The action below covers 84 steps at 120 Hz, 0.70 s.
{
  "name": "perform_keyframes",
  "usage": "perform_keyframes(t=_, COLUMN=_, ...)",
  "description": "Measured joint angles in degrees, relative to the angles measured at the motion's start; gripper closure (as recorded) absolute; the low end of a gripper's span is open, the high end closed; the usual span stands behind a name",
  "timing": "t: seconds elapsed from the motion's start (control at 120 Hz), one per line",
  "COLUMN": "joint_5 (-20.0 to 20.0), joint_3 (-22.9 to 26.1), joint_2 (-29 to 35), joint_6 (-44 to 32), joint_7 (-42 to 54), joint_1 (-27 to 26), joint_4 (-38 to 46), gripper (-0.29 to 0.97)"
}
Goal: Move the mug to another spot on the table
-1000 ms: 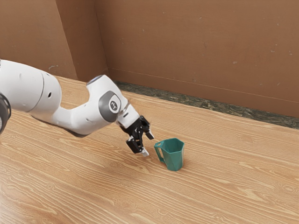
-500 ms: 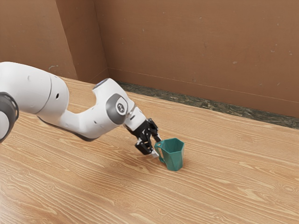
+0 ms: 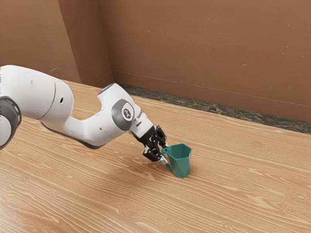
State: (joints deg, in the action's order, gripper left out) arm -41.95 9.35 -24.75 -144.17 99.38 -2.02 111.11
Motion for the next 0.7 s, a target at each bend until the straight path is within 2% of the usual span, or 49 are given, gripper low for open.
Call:
perform_keyframes(t=0.433, joint_5=-2.02, joint_3=0.13, joint_2=-0.37, joint_6=-0.1, joint_7=0.46, joint_1=0.0, joint_4=0.0, gripper=0.61)
perform_keyframes(t=0.7, joint_5=-2.21, joint_3=0.55, joint_2=0.03, joint_6=-0.34, joint_7=0.68, joint_1=-0.01, joint_4=-0.41, gripper=0.67)
